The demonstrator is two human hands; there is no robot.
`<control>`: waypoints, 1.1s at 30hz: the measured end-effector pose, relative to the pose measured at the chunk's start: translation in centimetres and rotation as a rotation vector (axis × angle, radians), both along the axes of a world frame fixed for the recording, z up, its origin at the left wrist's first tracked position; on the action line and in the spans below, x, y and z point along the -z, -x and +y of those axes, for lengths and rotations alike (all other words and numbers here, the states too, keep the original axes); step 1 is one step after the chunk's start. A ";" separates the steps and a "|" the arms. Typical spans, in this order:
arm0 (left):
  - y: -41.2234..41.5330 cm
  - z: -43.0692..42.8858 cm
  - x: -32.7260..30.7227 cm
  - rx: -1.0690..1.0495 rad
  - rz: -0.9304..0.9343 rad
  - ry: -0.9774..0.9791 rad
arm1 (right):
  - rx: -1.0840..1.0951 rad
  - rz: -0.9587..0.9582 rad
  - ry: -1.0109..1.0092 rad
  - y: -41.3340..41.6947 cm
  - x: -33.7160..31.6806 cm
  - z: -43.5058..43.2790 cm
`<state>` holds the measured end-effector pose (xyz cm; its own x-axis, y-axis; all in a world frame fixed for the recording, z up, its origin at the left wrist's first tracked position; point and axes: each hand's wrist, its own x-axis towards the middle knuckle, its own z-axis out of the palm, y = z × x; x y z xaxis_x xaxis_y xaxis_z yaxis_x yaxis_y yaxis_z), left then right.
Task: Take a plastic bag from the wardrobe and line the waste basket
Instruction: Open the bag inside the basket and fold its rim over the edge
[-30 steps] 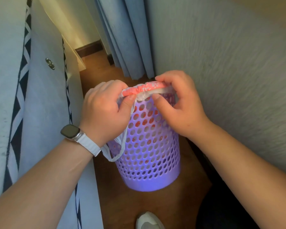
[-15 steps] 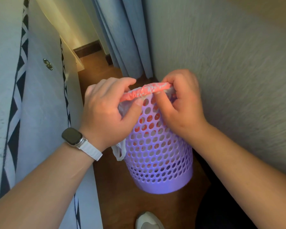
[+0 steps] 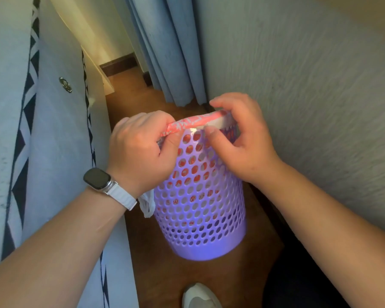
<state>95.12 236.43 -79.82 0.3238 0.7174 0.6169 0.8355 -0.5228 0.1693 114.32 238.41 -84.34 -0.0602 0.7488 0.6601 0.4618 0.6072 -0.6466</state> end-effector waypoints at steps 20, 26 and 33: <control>-1.6 -1.0 -0.5 -0.003 0.081 0.027 | 0.139 -0.055 -0.068 1.6 -0.4 -1.1; -0.5 -0.1 -0.2 -0.020 0.018 0.035 | 0.004 -0.035 -0.034 0.7 -0.2 -0.7; -0.1 0.1 -0.6 -0.009 -0.112 0.051 | 0.016 0.046 -0.016 -0.4 0.3 0.4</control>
